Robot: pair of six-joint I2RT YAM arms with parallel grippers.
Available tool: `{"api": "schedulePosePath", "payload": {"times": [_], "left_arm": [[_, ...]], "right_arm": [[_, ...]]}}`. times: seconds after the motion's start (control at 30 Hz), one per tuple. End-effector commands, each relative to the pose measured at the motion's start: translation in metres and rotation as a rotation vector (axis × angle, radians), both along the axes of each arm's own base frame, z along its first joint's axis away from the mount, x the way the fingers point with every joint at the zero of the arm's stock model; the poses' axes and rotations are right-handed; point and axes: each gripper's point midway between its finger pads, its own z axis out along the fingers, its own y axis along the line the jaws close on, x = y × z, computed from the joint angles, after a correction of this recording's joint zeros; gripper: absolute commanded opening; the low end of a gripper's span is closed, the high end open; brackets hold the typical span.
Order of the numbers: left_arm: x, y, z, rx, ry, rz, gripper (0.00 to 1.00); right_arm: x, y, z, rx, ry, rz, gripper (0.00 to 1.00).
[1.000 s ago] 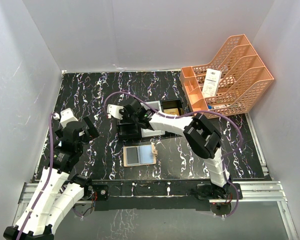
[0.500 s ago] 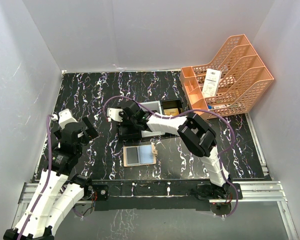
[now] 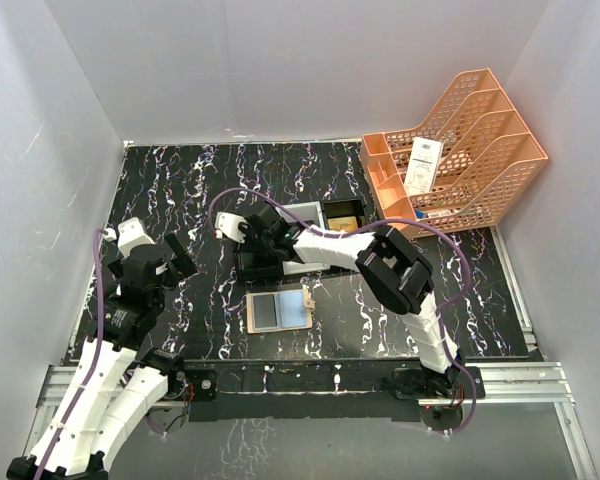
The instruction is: Take the credit cards out of the card holder
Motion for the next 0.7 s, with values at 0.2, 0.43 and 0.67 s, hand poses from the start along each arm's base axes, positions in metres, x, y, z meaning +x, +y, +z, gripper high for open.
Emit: {"api": "schedulePosePath", "payload": {"times": [0.2,0.43,0.67], "left_arm": [[0.000,0.005,0.008,0.012,-0.012,0.021,0.99],[0.000,0.005,0.008,0.012,-0.015,0.023,0.99],[0.000,0.005,0.009,0.010,-0.019,0.023,0.99]], "right_arm": [[-0.017,0.021,0.080,0.497,0.324,-0.377,0.34],[-0.035,0.017,0.045,0.475,0.577,-0.626,0.26],[-0.034,0.017,0.022,0.407,0.603,-0.699,0.20]]}}
